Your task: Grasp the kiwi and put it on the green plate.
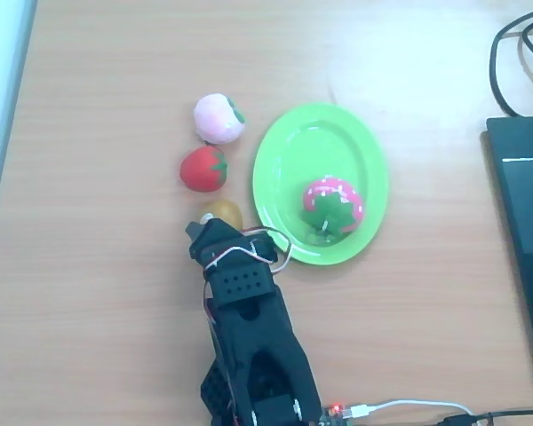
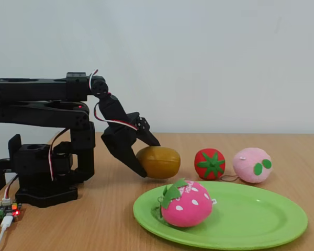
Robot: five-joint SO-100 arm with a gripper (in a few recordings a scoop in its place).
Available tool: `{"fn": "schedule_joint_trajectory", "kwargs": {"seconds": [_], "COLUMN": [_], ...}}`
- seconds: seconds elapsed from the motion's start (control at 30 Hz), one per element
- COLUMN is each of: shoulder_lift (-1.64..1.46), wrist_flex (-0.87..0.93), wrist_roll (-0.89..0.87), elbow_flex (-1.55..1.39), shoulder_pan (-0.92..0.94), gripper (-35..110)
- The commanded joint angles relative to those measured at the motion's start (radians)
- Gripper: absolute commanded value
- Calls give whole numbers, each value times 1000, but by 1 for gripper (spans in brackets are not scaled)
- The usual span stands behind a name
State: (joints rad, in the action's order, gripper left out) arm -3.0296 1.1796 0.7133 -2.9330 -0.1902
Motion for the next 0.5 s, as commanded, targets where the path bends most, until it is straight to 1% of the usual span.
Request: {"fn": "schedule_joint_trajectory", "kwargs": {"seconds": [0.0,0.2,0.33,0.47], "shoulder_lift": [-21,8,31,117], "wrist_flex": [-5,-12,-64,-94], "wrist_roll": [6,11,18,2], "elbow_flex": [46,126,164,255], "shoulder_pan": [-11,20,54,80], "gripper": [29,29,29,28]}}
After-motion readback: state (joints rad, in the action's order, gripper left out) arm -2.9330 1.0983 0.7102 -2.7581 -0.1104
